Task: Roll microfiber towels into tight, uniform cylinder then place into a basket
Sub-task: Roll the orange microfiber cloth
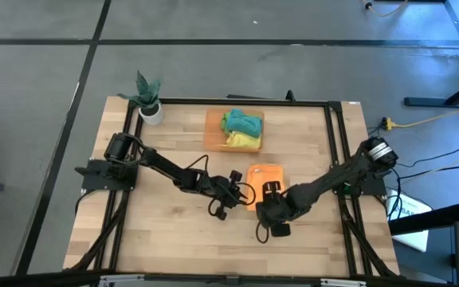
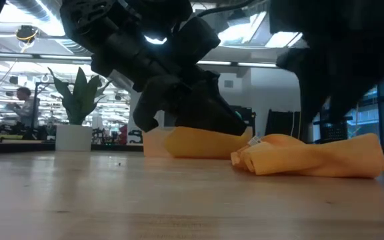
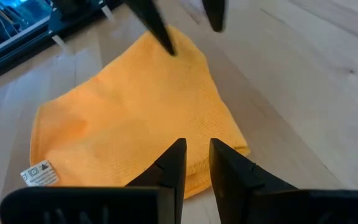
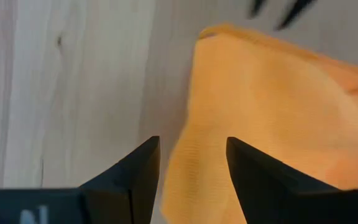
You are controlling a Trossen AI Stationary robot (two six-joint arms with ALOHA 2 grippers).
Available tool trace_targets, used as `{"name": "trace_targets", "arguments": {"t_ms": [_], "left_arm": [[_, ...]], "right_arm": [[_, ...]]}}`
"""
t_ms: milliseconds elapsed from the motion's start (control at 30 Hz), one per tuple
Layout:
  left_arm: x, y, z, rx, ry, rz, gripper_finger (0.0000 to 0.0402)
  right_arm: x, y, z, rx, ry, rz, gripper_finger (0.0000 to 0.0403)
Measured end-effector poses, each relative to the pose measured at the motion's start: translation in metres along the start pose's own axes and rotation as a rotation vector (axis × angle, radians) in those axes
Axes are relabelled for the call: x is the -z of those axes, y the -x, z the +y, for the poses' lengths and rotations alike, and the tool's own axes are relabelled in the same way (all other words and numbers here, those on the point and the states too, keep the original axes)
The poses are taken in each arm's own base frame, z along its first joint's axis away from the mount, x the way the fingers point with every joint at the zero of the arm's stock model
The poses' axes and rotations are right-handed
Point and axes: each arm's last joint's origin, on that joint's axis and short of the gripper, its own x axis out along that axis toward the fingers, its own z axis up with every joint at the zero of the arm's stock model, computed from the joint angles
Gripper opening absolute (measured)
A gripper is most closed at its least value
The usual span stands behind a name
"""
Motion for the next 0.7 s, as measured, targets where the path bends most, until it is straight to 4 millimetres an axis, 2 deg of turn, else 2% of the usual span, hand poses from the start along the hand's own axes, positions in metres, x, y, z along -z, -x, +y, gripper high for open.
{"name": "trace_targets", "arguments": {"t_ms": [400, 567, 700], "left_arm": [[0.000, 0.000, 0.000, 0.002, 0.000, 0.003, 0.0060], [0.000, 0.000, 0.000, 0.001, 0.000, 0.002, 0.0060], [0.000, 0.000, 0.000, 0.000, 0.000, 0.001, 0.0060]], "right_arm": [[0.005, -0.052, 0.006, 0.132, 0.021, 0.127, 0.0187], [0.005, -0.058, 0.007, 0.138, 0.019, 0.144, 0.0182], [0.005, -0.058, 0.007, 0.122, 0.009, 0.147, 0.0141]]}}
